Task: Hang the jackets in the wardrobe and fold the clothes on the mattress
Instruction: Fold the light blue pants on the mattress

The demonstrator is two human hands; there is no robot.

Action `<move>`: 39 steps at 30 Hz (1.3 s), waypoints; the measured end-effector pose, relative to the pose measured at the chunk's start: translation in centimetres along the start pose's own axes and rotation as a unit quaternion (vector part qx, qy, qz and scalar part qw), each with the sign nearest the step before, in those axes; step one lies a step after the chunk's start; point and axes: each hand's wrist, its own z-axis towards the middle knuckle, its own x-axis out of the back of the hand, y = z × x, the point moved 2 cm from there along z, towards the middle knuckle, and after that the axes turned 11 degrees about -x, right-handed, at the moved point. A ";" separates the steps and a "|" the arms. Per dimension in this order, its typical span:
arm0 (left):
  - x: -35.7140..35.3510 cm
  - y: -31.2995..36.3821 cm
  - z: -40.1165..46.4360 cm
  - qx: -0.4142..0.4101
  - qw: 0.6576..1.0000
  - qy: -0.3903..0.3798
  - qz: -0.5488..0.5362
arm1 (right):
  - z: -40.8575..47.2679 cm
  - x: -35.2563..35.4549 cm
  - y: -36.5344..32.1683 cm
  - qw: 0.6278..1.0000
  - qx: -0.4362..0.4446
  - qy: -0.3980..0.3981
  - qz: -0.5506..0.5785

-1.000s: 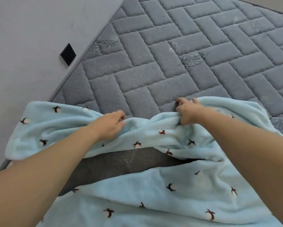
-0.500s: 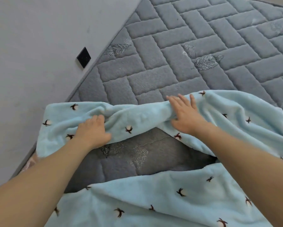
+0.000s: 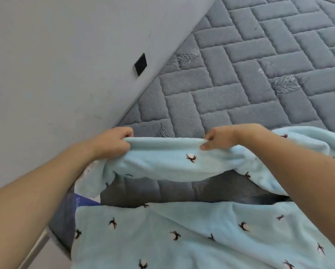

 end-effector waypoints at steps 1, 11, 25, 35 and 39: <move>1.3 0.4 -0.1 0.015 0.999 -0.028 0.018 | -0.6 1.1 -0.5 1.000 -0.013 -0.007 -0.027; 0.3 1.0 5.0 0.062 0.900 0.106 0.417 | 0.8 -1.2 -0.9 0.931 -0.078 0.348 0.077; -16.1 16.5 10.6 0.208 0.718 -0.421 0.514 | -2.6 -13.6 25.4 0.782 -0.374 0.372 0.331; -22.0 33.0 25.9 -0.172 0.955 0.057 0.233 | -4.0 -10.1 41.6 0.707 -0.383 0.203 0.559; -25.9 32.6 27.5 -0.164 0.950 0.031 0.264 | -4.3 -9.1 43.2 0.750 -0.290 0.099 0.586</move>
